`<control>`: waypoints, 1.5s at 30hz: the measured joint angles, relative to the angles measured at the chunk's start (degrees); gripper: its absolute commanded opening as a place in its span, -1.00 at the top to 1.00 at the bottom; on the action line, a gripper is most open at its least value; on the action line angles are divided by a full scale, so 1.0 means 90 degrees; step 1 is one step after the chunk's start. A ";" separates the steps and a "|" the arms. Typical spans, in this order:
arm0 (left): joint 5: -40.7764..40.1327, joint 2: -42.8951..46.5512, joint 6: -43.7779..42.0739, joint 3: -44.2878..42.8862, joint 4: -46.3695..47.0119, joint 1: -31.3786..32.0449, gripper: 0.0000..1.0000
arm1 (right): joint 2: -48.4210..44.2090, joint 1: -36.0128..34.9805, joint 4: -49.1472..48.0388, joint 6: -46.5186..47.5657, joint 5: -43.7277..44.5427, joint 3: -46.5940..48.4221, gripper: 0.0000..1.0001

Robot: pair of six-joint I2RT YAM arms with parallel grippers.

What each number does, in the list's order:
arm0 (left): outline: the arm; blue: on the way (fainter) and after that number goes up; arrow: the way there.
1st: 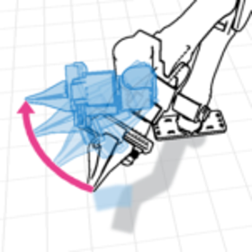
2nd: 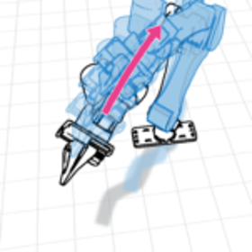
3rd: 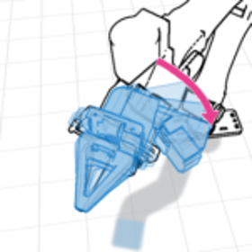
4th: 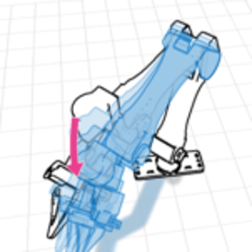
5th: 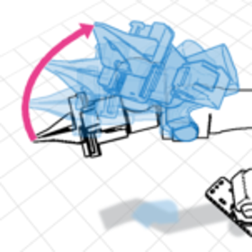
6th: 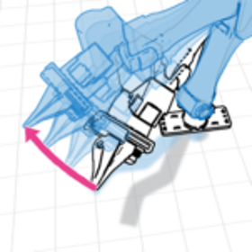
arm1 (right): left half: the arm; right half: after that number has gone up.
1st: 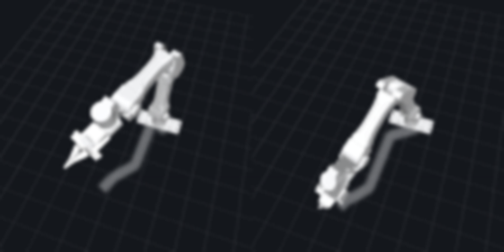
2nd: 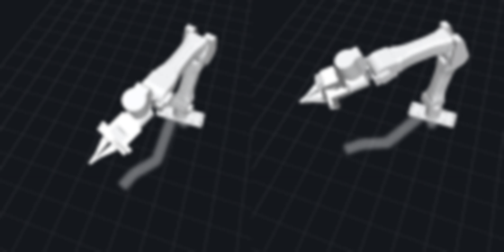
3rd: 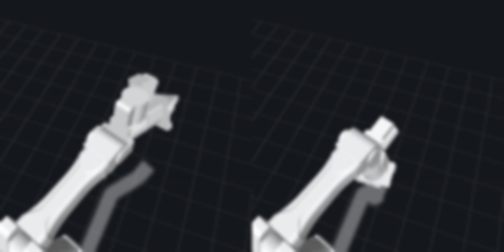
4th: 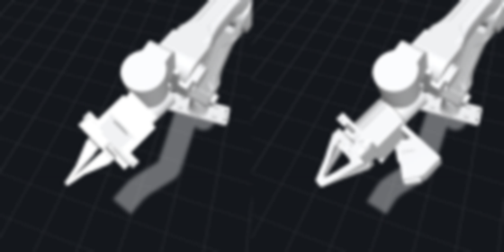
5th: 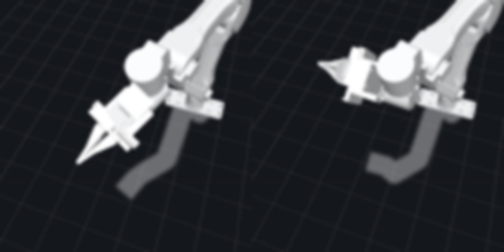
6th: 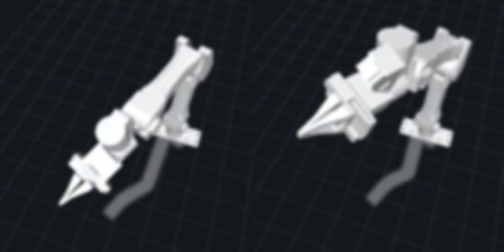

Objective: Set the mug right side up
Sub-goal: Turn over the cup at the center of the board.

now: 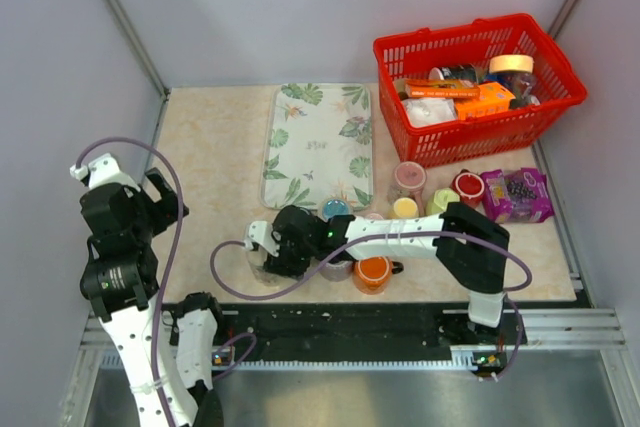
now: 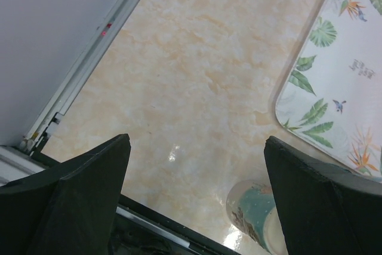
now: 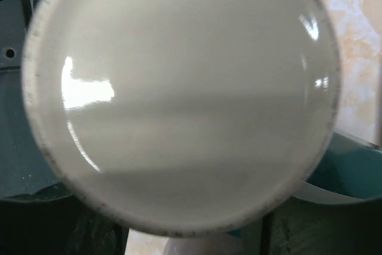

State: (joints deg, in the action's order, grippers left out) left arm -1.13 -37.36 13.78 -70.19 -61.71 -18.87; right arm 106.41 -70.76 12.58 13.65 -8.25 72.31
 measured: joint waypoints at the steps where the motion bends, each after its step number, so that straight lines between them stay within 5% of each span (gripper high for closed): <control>1: -0.0100 0.0002 0.0000 0.0000 0.0002 0.0000 -0.98 | 0.0046 0.0000 -0.0007 -0.0034 0.0012 0.0000 -0.01; 8: -0.0432 0.0002 -0.0029 0.0000 0.0027 0.0010 -0.98 | 0.0529 -0.0012 -0.0049 -0.0325 0.0058 0.0168 1.00; 16: -0.0491 -0.0032 -0.0134 -0.0270 0.0017 0.0017 -0.98 | 0.0583 -0.0034 0.0386 -0.0381 -0.0075 0.0529 1.00; 24: -0.0172 -0.0415 -0.0223 -0.1552 -0.0019 0.0019 -0.98 | 0.0583 0.0216 0.0945 -0.0646 -0.1056 0.1644 1.00; 31: 0.1098 -0.0925 -0.0393 -0.2543 0.0107 0.0019 -0.98 | 0.0508 0.1192 0.0610 -0.1144 -0.1902 0.2409 1.00; 39: 0.3181 -0.1851 -0.0192 -0.2327 0.0680 0.0017 -0.98 | 0.0478 0.2650 -0.0238 -0.2278 -0.2531 0.2431 1.00; 45: 0.4906 -0.3011 0.0573 -0.1622 0.1455 0.0015 -0.93 | 0.0483 0.2953 -0.1297 -0.3179 -0.2977 0.2431 1.00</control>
State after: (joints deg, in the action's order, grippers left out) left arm 43.03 -64.47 18.94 -84.79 -48.62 -18.74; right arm 110.76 -44.18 0.91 -14.96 -35.05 94.19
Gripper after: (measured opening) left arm 0.983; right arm 0.204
